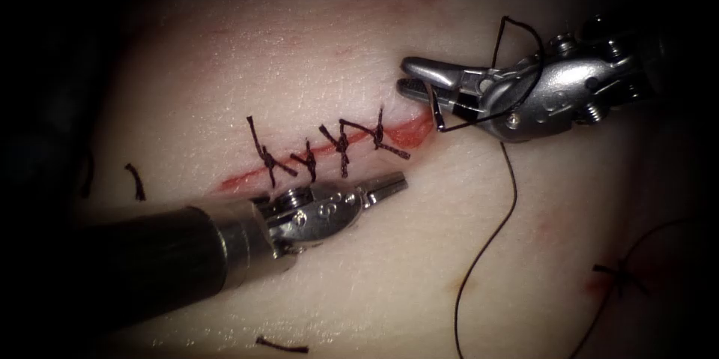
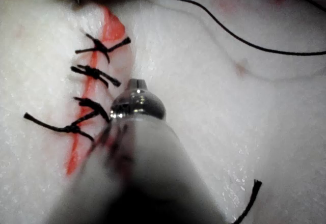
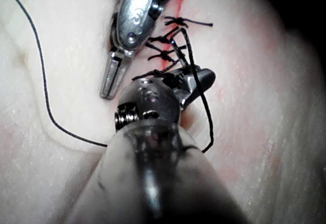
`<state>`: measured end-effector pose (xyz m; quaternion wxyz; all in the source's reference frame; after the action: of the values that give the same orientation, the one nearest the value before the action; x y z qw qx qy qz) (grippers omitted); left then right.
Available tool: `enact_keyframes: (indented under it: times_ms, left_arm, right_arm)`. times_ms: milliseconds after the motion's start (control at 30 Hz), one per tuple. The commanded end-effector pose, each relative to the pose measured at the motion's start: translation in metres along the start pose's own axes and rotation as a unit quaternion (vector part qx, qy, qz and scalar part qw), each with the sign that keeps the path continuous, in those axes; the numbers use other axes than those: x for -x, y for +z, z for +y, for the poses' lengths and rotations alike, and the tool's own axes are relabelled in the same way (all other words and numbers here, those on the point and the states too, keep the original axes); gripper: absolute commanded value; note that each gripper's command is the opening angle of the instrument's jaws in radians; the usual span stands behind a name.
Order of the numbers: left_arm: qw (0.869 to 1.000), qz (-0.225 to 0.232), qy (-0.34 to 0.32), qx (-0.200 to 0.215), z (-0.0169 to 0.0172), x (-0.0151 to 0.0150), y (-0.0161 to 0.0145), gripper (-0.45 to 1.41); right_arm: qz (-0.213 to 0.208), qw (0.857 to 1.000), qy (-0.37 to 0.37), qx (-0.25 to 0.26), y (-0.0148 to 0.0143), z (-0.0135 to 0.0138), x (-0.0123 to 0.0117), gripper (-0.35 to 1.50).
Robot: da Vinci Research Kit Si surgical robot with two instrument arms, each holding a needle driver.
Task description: Wound Closure
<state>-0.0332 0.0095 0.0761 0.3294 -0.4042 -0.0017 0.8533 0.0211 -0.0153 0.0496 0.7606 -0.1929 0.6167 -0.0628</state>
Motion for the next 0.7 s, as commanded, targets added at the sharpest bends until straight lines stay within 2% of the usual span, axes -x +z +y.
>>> enact_keyframes:
  times_ms: [33,167,367,533,700]
  left_arm:
    - [1.000,0.005,-0.001,0.013,0.0005,-0.0001,0.0003,-0.11]
    - [1.000,0.007,-0.007,0.023,0.0015,-0.0010,-0.0011,-0.10]
    - [0.997,0.071,0.020,-0.005,0.0017,-0.0078,-0.0049,-0.11]
    - [0.996,0.079,0.026,-0.016,0.0024,-0.0102,-0.0044,-0.08]
    - [0.996,0.081,0.025,-0.020,0.0017,-0.0103,-0.0034,-0.04]
  right_arm:
    - [-0.013,1.000,0.015,0.001,0.0008,-0.0004,0.0008,-0.35]
    - [-0.013,1.000,0.014,0.003,0.0008,-0.0005,0.0011,-0.35]
    - [-0.015,1.000,0.008,0.001,0.0008,-0.0014,0.0014,-0.35]
    - [-0.017,1.000,0.003,-0.001,0.0010,-0.0021,0.0019,-0.35]
    - [-0.018,1.000,0.002,-0.001,0.0007,-0.0023,0.0017,-0.35]
